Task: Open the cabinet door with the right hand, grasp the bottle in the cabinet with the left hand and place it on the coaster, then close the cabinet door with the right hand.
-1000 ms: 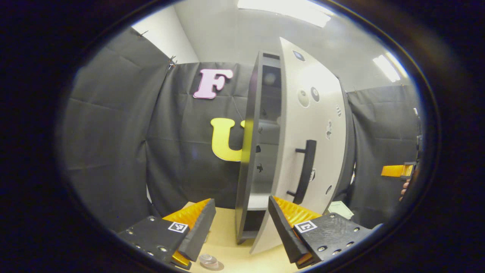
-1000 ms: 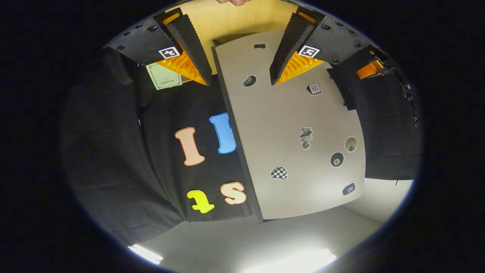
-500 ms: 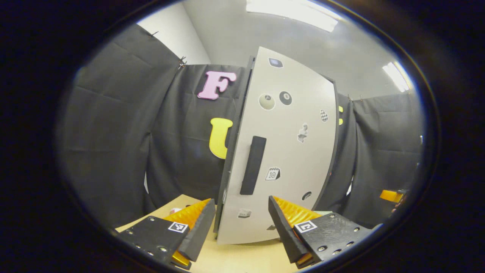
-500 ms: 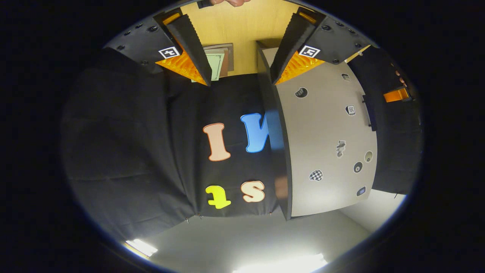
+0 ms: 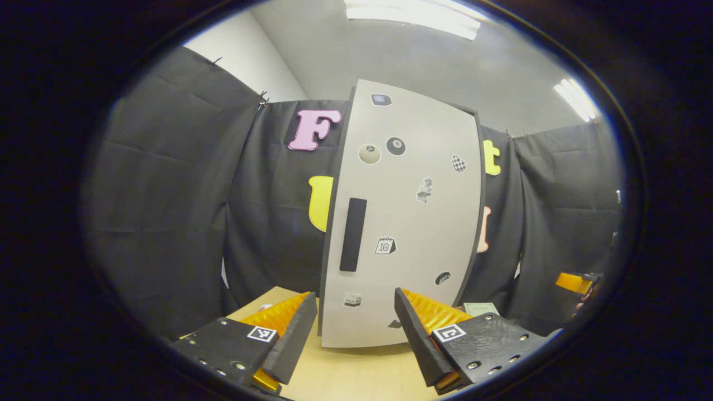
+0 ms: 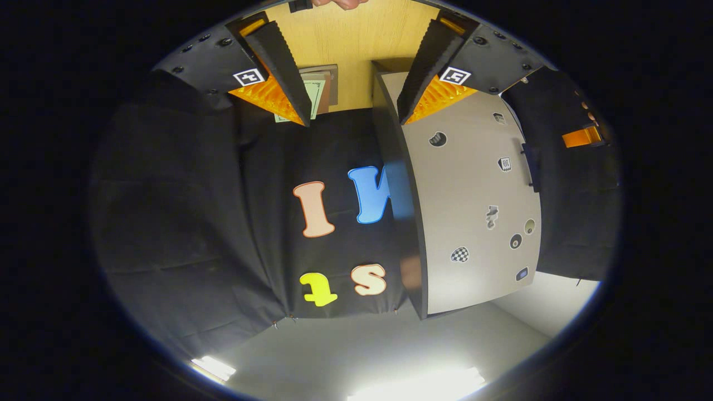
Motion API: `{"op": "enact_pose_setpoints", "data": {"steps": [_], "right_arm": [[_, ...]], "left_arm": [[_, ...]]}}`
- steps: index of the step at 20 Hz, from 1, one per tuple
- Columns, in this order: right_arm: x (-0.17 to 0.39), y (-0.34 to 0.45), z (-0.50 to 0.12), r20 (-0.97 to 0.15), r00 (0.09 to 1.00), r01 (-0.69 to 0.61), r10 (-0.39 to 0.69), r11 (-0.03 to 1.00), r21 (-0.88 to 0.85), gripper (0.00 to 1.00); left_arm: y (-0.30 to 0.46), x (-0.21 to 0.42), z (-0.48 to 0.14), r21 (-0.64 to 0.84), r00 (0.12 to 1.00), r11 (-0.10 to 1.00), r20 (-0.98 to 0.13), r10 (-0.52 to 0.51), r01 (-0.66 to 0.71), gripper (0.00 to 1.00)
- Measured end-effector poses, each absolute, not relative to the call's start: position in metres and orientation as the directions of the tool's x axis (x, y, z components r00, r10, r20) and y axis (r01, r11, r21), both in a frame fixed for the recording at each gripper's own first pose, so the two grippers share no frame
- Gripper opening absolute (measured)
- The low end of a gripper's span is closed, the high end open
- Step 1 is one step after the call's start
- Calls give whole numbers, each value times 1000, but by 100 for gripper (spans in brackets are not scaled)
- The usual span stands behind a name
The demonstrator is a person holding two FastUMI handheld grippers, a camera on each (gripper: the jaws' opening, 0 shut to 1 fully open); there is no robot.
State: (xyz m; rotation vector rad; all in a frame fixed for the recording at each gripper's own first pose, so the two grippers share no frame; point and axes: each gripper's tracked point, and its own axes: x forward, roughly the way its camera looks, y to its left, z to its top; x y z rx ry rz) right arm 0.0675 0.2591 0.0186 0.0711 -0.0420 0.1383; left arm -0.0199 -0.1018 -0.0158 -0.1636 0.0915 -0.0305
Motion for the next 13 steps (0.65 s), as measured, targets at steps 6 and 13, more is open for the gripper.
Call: {"op": "enact_pose_setpoints", "data": {"steps": [6, 13], "right_arm": [[72, 270, 10, 4, 992, -129, 129, 990, 64, 98], [72, 293, 26, 36, 995, -91, 90, 995, 49, 98]], "left_arm": [[-88, -18, -17, -139, 995, 990, -98, -33, 20, 86], [-64, -20, -6, -149, 994, 984, -47, -102, 94, 86]]}}
